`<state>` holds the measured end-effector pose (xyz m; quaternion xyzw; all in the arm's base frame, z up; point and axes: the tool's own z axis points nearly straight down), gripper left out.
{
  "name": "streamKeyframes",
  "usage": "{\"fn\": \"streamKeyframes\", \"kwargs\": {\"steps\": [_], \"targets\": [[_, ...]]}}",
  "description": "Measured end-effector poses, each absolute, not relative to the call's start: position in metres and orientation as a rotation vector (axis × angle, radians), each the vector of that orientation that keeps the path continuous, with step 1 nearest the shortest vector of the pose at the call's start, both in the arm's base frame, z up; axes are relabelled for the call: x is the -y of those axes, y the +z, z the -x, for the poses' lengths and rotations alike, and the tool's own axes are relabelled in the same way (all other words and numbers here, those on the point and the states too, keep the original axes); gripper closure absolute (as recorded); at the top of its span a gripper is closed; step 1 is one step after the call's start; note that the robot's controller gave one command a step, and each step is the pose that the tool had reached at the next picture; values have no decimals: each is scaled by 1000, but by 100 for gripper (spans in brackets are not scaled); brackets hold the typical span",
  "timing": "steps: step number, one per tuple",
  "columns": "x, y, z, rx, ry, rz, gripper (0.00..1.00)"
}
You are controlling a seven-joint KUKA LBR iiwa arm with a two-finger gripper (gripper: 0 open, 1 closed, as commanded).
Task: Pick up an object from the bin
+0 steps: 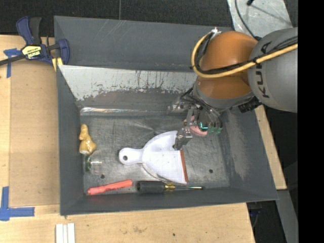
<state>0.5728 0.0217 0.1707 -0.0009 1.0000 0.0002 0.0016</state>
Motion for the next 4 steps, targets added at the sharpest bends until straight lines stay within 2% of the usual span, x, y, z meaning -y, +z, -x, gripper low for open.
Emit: {"fn": "streamKeyframes", "kwargs": {"steps": [1, 2, 3, 4], "targets": [[-22, 170, -573, -3138, 1, 3, 0], [-32, 148, -591, -3134, -1, 49, 0], [-30, 78, -591, -3118, 3, -9, 100], [-30, 78, -591, -3118, 3, -9, 100]]}}
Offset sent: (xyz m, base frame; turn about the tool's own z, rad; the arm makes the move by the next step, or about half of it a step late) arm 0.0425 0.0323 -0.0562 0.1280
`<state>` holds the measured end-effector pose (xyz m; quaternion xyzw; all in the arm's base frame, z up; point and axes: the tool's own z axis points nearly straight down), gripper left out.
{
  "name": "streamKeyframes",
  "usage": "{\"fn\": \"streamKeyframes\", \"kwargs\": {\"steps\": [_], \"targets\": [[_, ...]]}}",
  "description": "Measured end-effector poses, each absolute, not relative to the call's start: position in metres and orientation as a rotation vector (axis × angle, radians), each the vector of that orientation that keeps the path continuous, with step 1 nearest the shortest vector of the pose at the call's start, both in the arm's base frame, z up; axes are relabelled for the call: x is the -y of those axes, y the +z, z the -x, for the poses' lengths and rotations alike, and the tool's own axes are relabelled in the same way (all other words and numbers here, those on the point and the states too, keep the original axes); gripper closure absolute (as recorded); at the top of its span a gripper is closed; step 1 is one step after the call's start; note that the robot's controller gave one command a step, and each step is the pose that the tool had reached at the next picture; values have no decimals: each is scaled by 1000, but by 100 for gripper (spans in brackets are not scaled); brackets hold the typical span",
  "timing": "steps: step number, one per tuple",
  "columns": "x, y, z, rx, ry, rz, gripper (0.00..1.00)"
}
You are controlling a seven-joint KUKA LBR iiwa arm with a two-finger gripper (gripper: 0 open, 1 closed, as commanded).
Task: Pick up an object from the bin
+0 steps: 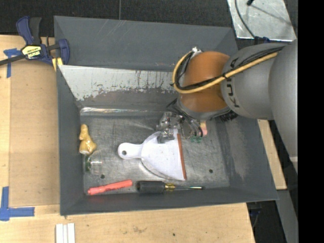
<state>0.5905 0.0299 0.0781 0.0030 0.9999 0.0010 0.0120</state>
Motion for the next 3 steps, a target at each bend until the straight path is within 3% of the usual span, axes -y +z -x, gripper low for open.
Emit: {"fn": "streamKeyframes", "kwargs": {"steps": [1, 2, 3], "targets": [[-42, 78, -596, -3123, -12, 73, 100], [-75, 188, -532, -3122, 1, 275, 100], [-75, 188, -532, -3122, 1, 273, 100]]}}
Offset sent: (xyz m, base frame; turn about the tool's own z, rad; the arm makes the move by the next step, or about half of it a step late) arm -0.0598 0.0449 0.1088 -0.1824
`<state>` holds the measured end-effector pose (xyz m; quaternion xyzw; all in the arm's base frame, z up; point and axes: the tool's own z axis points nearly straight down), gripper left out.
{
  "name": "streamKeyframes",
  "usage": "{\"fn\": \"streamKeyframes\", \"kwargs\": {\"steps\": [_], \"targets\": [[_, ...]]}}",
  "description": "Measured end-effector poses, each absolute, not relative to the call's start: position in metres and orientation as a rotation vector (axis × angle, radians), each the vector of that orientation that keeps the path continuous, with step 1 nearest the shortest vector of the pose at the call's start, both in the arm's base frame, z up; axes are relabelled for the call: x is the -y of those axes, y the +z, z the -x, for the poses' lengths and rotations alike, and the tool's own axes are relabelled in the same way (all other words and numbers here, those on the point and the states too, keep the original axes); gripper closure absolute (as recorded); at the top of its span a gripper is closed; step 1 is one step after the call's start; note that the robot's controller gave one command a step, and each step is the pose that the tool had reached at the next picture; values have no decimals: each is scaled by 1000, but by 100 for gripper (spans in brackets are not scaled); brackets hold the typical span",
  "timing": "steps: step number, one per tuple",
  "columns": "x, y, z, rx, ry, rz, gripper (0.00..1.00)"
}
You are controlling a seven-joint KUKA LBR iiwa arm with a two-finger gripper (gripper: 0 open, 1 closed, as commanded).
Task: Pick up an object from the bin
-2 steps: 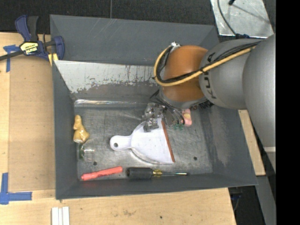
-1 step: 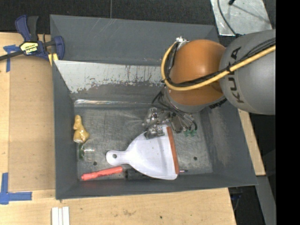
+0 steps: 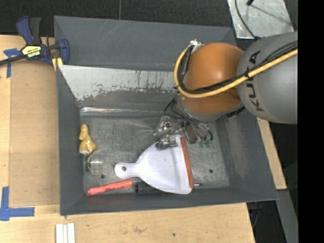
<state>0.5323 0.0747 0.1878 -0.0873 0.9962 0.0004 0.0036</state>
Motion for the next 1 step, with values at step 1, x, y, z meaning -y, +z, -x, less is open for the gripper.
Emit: {"fn": "streamKeyframes", "kwargs": {"steps": [1], "targets": [[-77, 231, -523, -3134, -1, 283, 100]]}}
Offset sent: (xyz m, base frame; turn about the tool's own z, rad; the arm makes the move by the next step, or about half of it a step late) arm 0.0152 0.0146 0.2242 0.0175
